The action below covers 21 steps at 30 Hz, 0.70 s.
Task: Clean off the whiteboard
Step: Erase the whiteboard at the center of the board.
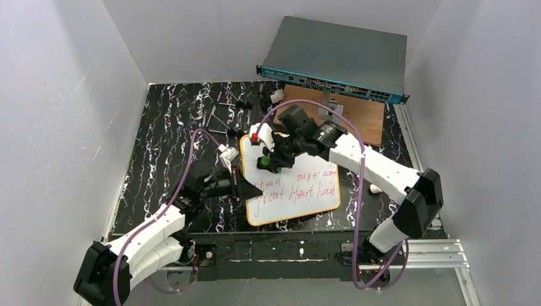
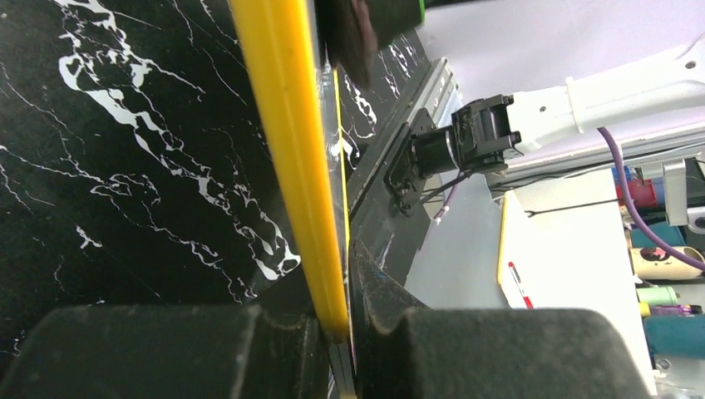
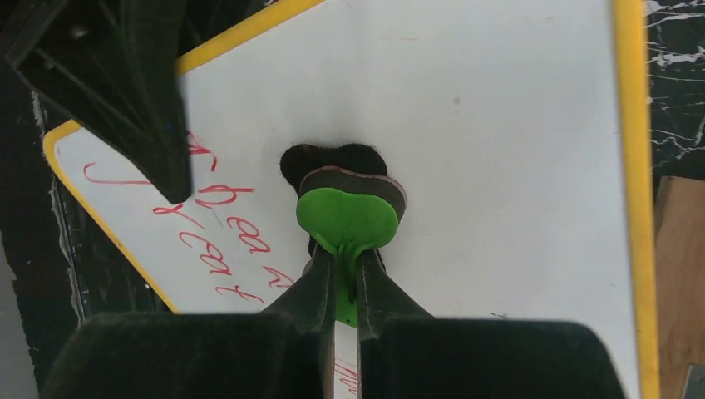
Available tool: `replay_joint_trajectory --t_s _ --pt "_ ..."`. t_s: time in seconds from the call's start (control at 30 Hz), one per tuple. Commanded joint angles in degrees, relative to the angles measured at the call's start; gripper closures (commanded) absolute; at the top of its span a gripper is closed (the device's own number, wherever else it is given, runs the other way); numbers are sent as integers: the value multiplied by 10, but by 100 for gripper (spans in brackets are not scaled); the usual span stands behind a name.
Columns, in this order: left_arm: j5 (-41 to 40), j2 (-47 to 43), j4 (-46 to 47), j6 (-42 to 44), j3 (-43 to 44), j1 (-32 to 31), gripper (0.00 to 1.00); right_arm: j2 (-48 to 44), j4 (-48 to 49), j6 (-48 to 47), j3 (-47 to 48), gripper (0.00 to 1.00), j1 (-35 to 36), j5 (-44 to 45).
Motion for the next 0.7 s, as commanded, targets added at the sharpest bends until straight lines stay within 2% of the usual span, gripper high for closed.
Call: replay_joint_trajectory --t_s 0.0,0.27,0.37,0.5,0.67 --pt "58 -32 68 46 31 -9 100 -32 -7 -13 -56 99 -5 -16" --pt "31 -48 76 57 19 -9 100 -141 41 -14 -237 99 -192 18" --pt "28 -50 80 57 17 -9 100 -167 62 -17 -280 99 -241 48" --pt "27 -49 83 55 16 -9 100 -169 89 -8 -298 99 -250 71" --pt "24 -49 84 51 15 -9 100 -132 77 10 -216 99 -200 34"
